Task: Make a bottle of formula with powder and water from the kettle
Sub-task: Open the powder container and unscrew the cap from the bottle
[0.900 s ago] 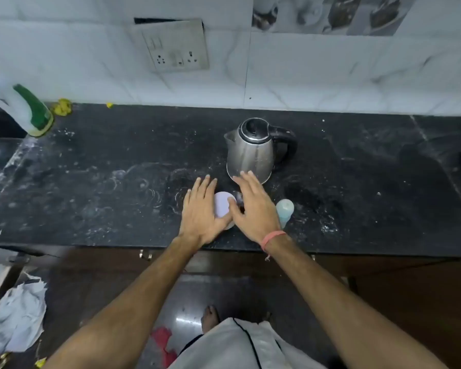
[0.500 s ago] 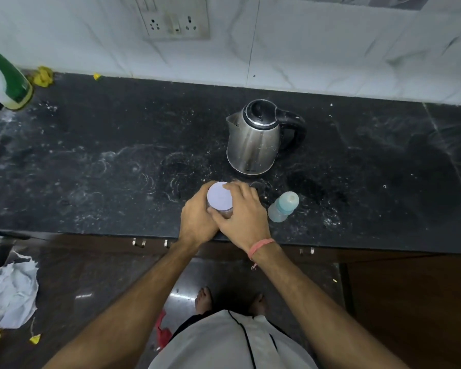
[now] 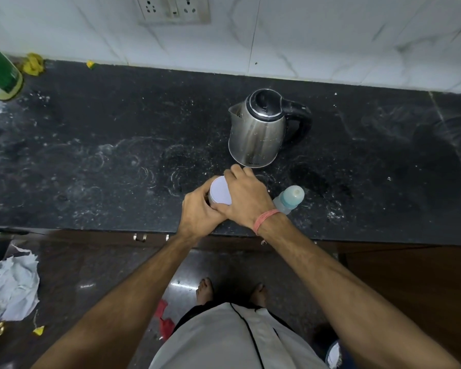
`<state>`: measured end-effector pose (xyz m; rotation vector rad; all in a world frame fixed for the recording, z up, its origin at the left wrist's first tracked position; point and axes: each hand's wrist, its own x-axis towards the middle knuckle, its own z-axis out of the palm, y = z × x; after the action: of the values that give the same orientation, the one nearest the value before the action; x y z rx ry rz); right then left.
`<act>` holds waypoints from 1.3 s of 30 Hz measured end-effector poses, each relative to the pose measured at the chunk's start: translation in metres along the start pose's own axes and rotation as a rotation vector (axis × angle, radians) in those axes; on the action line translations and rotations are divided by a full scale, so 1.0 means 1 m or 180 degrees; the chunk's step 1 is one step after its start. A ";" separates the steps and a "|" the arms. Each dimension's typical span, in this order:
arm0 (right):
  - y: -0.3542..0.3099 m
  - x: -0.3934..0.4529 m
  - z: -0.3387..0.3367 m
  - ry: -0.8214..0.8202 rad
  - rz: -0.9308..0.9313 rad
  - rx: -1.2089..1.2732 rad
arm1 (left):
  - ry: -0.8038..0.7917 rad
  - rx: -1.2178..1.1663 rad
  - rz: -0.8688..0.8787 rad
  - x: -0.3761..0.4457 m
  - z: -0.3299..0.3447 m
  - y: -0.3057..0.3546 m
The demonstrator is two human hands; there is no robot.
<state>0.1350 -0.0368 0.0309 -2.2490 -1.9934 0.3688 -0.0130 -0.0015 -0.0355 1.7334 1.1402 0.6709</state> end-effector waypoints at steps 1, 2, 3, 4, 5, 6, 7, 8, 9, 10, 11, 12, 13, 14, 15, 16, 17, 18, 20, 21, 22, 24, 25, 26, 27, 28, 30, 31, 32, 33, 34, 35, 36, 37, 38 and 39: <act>0.000 0.000 -0.002 -0.0037 -0.0033 0.0013 | -0.0002 -0.0016 0.0022 0.000 0.000 -0.001; 0.001 0.001 -0.004 -0.0072 -0.0092 0.0012 | -0.0015 -0.0027 0.0041 0.001 0.000 -0.002; 0.002 0.002 -0.007 -0.0142 -0.0181 -0.0011 | -0.0041 -0.0024 0.0052 0.002 -0.001 -0.003; 0.004 0.003 -0.012 -0.0248 -0.0316 -0.0057 | -0.0075 -0.0001 0.0056 0.003 -0.002 -0.005; 0.006 0.005 -0.016 -0.0365 -0.0483 -0.0098 | -0.0111 0.0040 0.0048 0.004 -0.002 -0.006; 0.008 0.008 -0.020 -0.0488 -0.0653 -0.0090 | -0.0134 0.0084 0.0032 0.005 -0.002 -0.007; 0.009 0.010 -0.026 -0.0622 -0.0796 -0.0056 | -0.0135 0.0119 0.0014 0.005 -0.002 -0.008; 0.009 0.012 -0.030 -0.0761 -0.0888 -0.0038 | -0.0126 0.0144 0.0002 0.006 -0.001 -0.008; 0.007 0.014 -0.034 -0.0878 -0.0919 -0.0032 | -0.0128 0.0158 -0.0012 0.006 -0.001 -0.009; 0.005 0.014 -0.037 -0.0994 -0.0870 -0.0033 | -0.0138 0.0171 -0.0036 0.007 -0.001 -0.010; 0.002 0.013 -0.039 -0.1069 -0.0751 -0.0050 | -0.0151 0.0185 -0.0061 0.008 -0.001 -0.012; -0.001 0.013 -0.040 -0.1041 -0.0565 -0.0102 | -0.0174 0.0183 -0.0074 0.009 -0.002 -0.012; -0.003 0.012 -0.040 -0.0907 -0.0333 -0.0246 | -0.0212 0.0153 -0.0074 0.009 -0.002 -0.013; -0.007 0.010 -0.041 -0.0736 -0.0088 -0.0526 | -0.0249 0.0120 -0.0057 0.009 -0.003 -0.013; -0.012 0.009 -0.040 -0.0590 0.0136 -0.0842 | -0.0267 0.0110 -0.0017 0.009 -0.004 -0.011; -0.016 0.008 -0.039 -0.0508 0.0275 -0.1069 | -0.0265 0.0114 0.0037 0.008 -0.004 -0.010; -0.021 0.007 -0.038 -0.0471 0.0326 -0.1152 | -0.0257 0.0103 0.0066 0.007 -0.005 -0.009; -0.024 0.007 -0.037 -0.0465 0.0288 -0.1153 | -0.0257 0.0083 0.0051 0.007 -0.005 -0.007; -0.029 0.008 -0.038 -0.0525 0.0059 -0.1159 | -0.0283 0.0082 0.0003 0.008 -0.006 -0.007; -0.029 0.010 -0.038 -0.0532 -0.0096 -0.1184 | -0.0306 0.0103 -0.0003 0.008 -0.006 -0.007; -0.028 0.011 -0.037 -0.0532 -0.0267 -0.1245 | -0.0324 0.0126 -0.0003 0.009 -0.006 -0.008; -0.027 0.012 -0.037 -0.0535 -0.0583 -0.1346 | -0.0338 0.0145 -0.0010 0.009 -0.006 -0.008; -0.025 0.012 -0.038 -0.0561 -0.0712 -0.1375 | -0.0341 0.0127 -0.0031 0.009 -0.006 -0.008; -0.022 0.013 -0.041 -0.0623 -0.0813 -0.1380 | -0.0338 0.0115 -0.0050 0.009 -0.006 -0.009; -0.018 0.013 -0.044 -0.0715 -0.0854 -0.1308 | -0.0336 0.0111 -0.0070 0.010 -0.006 -0.010; -0.015 0.013 -0.047 -0.0784 -0.0803 -0.1197 | -0.0344 0.0101 -0.0087 0.010 -0.006 -0.011; -0.013 0.014 -0.048 -0.0800 -0.0436 -0.1133 | -0.0343 0.0080 -0.0090 0.011 -0.006 -0.012; -0.015 0.014 -0.047 -0.0693 -0.0242 -0.1314 | -0.0342 0.0092 -0.0085 0.011 -0.007 -0.012; -0.018 0.015 -0.045 -0.0542 -0.0120 -0.1539 | -0.0345 0.0129 -0.0075 0.011 -0.007 -0.011; -0.022 0.016 -0.042 -0.0434 -0.0088 -0.1683 | -0.0349 0.0160 -0.0071 0.011 -0.008 -0.011; -0.025 0.017 -0.040 -0.0405 -0.0146 -0.1701 | -0.0358 0.0169 -0.0079 0.011 -0.008 -0.010; -0.027 0.019 -0.041 -0.0465 -0.0246 -0.1620 | -0.0373 0.0162 -0.0094 0.012 -0.008 -0.010; -0.027 0.021 -0.045 -0.0542 -0.0401 -0.1530 | -0.0391 0.0164 -0.0113 0.012 -0.008 -0.009; -0.027 0.024 -0.049 -0.0619 -0.0609 -0.1501 | -0.0406 0.0182 -0.0122 0.013 -0.009 -0.009; -0.026 0.027 -0.053 -0.0675 -0.0871 -0.1569 | -0.0407 0.0216 -0.0128 0.014 -0.009 -0.008; -0.025 0.029 -0.055 -0.0729 -0.1146 -0.1663 | -0.0393 0.0248 -0.0140 0.014 -0.009 -0.009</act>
<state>0.1278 -0.0003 0.0868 -2.0964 -2.8285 0.0699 -0.0176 0.0158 -0.0403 1.7841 1.1281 0.4914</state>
